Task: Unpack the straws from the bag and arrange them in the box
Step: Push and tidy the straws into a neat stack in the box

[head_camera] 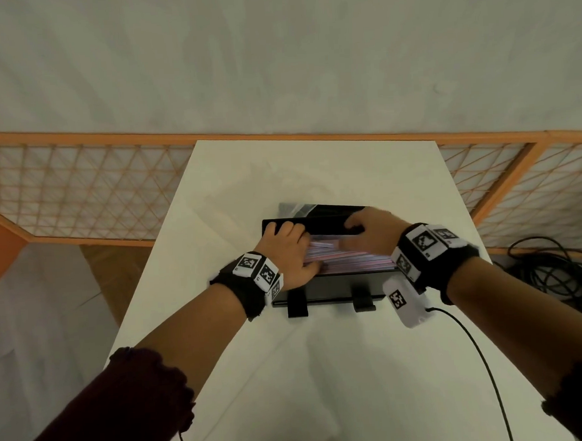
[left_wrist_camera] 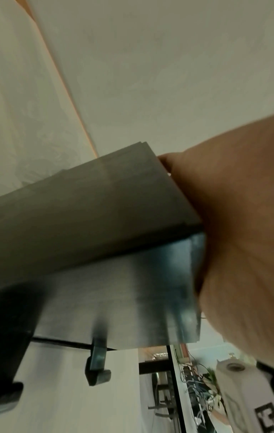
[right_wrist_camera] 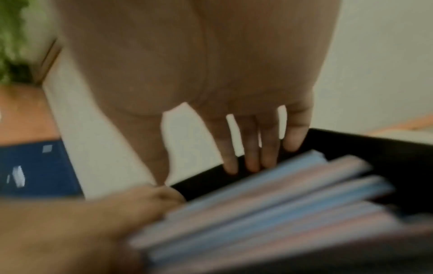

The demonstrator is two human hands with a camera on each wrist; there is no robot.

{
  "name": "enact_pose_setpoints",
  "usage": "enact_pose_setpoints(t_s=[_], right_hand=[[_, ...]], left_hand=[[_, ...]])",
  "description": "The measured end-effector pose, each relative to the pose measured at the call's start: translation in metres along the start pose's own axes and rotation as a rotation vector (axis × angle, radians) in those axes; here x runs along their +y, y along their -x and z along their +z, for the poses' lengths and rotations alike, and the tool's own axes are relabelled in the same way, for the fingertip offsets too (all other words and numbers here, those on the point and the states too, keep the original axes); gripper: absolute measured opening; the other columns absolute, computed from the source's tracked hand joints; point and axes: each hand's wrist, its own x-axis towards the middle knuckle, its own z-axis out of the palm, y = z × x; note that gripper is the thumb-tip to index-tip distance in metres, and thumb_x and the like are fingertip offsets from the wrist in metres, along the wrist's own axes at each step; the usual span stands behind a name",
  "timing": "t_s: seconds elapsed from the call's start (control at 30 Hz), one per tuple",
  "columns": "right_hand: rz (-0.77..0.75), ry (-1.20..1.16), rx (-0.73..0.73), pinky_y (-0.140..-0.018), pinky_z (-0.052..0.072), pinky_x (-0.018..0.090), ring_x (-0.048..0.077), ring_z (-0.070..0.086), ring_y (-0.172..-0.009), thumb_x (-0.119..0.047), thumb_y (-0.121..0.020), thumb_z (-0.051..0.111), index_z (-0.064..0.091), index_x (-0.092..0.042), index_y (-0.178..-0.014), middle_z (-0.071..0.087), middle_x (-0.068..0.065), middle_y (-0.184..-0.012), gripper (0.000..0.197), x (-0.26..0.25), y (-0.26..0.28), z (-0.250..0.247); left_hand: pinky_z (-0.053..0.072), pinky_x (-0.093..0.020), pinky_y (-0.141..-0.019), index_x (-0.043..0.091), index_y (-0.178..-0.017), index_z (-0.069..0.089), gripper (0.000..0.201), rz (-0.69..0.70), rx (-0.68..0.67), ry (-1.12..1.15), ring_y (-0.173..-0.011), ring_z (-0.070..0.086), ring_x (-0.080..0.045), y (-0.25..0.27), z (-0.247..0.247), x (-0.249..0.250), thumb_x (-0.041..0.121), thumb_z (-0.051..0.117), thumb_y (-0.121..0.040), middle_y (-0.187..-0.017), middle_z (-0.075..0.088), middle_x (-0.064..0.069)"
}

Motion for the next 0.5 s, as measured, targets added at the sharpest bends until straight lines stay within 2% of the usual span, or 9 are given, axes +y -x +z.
enact_pose_setpoints(t_s=[0.07,0.13,0.2,0.23,0.3,0.37,0.43,0.47,0.5], right_hand=[[0.105,-0.345,0.142,-0.073,0.046,0.03,0.025,0.057,-0.084,-0.041,-0.086,0.061,0.065,-0.005,-0.1,0.061,0.012,-0.096,0.039,-0.003,0.003,-0.013],[0.259,-0.902,0.099,-0.06,0.047,0.028,0.026,0.054,-0.073,-0.026,-0.092,0.056,0.059,-0.003,-0.086,0.052,0.017,-0.095,0.024,-0.006,0.008,-0.021],[0.425,-1.392,-0.056,-0.077,0.053,0.028,0.036,0.061,-0.095,-0.022,-0.094,0.054,0.05,0.0,-0.09,0.051,0.021,-0.107,0.023,-0.005,0.016,-0.024],[0.495,-1.523,-0.11,-0.089,0.052,0.035,0.04,0.059,-0.109,-0.025,-0.092,0.056,0.047,0.002,-0.096,0.054,0.023,-0.112,0.029,-0.003,0.019,-0.023],[0.553,-1.602,-0.107,-0.101,0.044,0.047,0.042,0.057,-0.114,-0.03,-0.091,0.056,0.047,0.001,-0.096,0.056,0.024,-0.111,0.032,0.002,0.019,-0.02],[0.597,-1.586,-0.019,-0.097,0.047,0.046,0.036,0.063,-0.09,-0.029,-0.093,0.053,0.048,-0.005,-0.09,0.057,0.02,-0.099,0.024,0.002,0.015,-0.016],[0.618,-1.456,0.043,-0.065,0.051,0.032,0.025,0.058,-0.051,-0.03,-0.095,0.049,0.047,-0.008,-0.084,0.061,0.015,-0.065,0.025,-0.009,0.018,-0.017],[0.61,-1.407,0.06,-0.052,0.044,0.026,0.02,0.054,-0.038,-0.031,-0.096,0.047,0.048,-0.009,-0.08,0.059,0.013,-0.049,0.027,-0.014,0.019,-0.018],[0.584,-1.376,0.072,-0.047,0.04,0.023,0.016,0.056,-0.037,-0.029,-0.097,0.044,0.052,-0.008,-0.084,0.062,0.016,-0.048,0.026,-0.017,0.016,-0.018]], left_hand=[[0.028,-0.041,-0.103,0.011,-0.138,0.037,0.077,-0.009,-0.005,0.028,-0.123,0.037,-0.024,0.002,0.0,0.003,0.063,0.019,-0.083,-0.138,0.038,-0.004],[0.028,-0.042,-0.104,0.011,-0.144,0.028,0.081,-0.041,-0.019,0.049,-0.125,0.037,-0.025,0.005,-0.003,0.009,0.062,0.017,-0.082,-0.142,0.036,-0.006],[0.027,-0.043,-0.105,0.012,-0.148,0.019,0.081,-0.063,-0.012,0.066,-0.126,0.038,-0.026,0.009,-0.004,0.014,0.061,0.015,-0.084,-0.141,0.038,-0.006],[0.026,-0.045,-0.106,0.013,-0.148,0.02,0.08,-0.062,0.002,0.081,-0.125,0.039,-0.027,0.011,-0.004,0.015,0.059,0.013,-0.084,-0.139,0.04,-0.007],[0.03,-0.05,-0.107,0.011,-0.143,0.036,0.077,-0.028,0.041,0.105,-0.121,0.047,-0.03,0.015,-0.003,0.017,0.053,0.014,-0.083,-0.133,0.05,-0.01],[0.035,-0.055,-0.104,0.007,-0.13,0.054,0.066,0.015,0.082,0.104,-0.115,0.055,-0.03,0.016,0.0,0.018,0.046,0.023,-0.085,-0.125,0.059,-0.012],[0.027,-0.054,-0.11,0.008,-0.13,0.053,0.066,0.045,0.045,0.136,-0.12,0.051,-0.029,0.016,0.0,0.017,0.044,0.019,-0.086,-0.129,0.056,-0.01],[0.02,-0.053,-0.113,0.008,-0.134,0.048,0.07,0.05,0.035,0.144,-0.124,0.047,-0.028,0.016,0.0,0.017,0.045,0.013,-0.086,-0.133,0.053,-0.009],[0.014,-0.053,-0.115,0.009,-0.137,0.045,0.073,0.048,0.038,0.141,-0.125,0.045,-0.028,0.016,0.0,0.017,0.046,0.008,-0.085,-0.134,0.052,-0.008]])
